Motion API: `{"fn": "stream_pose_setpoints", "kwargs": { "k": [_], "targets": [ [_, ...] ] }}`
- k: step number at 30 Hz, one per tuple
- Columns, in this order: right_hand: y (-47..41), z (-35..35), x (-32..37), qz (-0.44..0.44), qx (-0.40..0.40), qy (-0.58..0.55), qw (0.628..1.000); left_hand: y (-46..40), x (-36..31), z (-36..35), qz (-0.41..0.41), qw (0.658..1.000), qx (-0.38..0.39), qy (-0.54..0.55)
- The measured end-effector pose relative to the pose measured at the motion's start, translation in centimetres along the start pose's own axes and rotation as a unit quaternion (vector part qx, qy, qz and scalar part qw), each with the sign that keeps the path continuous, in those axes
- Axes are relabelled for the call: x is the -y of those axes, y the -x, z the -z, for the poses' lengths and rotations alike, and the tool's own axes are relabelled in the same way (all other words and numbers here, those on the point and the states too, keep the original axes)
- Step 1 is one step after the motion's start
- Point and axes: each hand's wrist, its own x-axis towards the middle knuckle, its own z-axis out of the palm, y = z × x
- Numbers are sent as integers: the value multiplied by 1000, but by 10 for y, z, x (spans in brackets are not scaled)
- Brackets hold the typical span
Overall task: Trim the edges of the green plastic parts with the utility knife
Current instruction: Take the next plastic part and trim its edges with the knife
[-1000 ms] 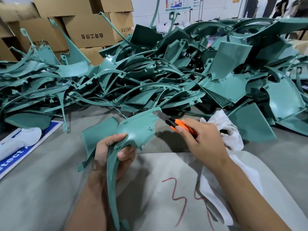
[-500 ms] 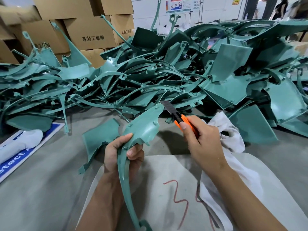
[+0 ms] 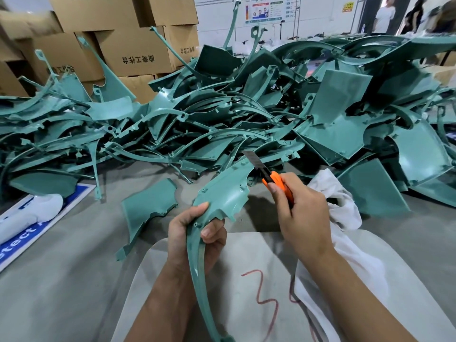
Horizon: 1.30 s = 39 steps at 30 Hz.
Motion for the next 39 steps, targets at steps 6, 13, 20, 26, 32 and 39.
{"fn": "stream_pose_setpoints", "kwargs": {
  "k": [6,13,20,26,32,39],
  "targets": [
    [1,-1,2,2,3,12,1000,0,0,1,4,1000,-2,14],
    [2,-2,2,13,7,26,1000,0,1,3,-7,999,32,26],
    [7,-3,6,32,34,8,999,-2,3,1,-40,997,2,60],
    [6,-2,3,57,80,-40,994,-3,-2,2,-52,996,-33,62],
    [1,4,3,110,126,-130,977,-3,-8,6,-75,995,-44,55],
    [2,-2,1,72,64,-87,992,-2,-7,7,-57,996,-38,50]
  ]
}}
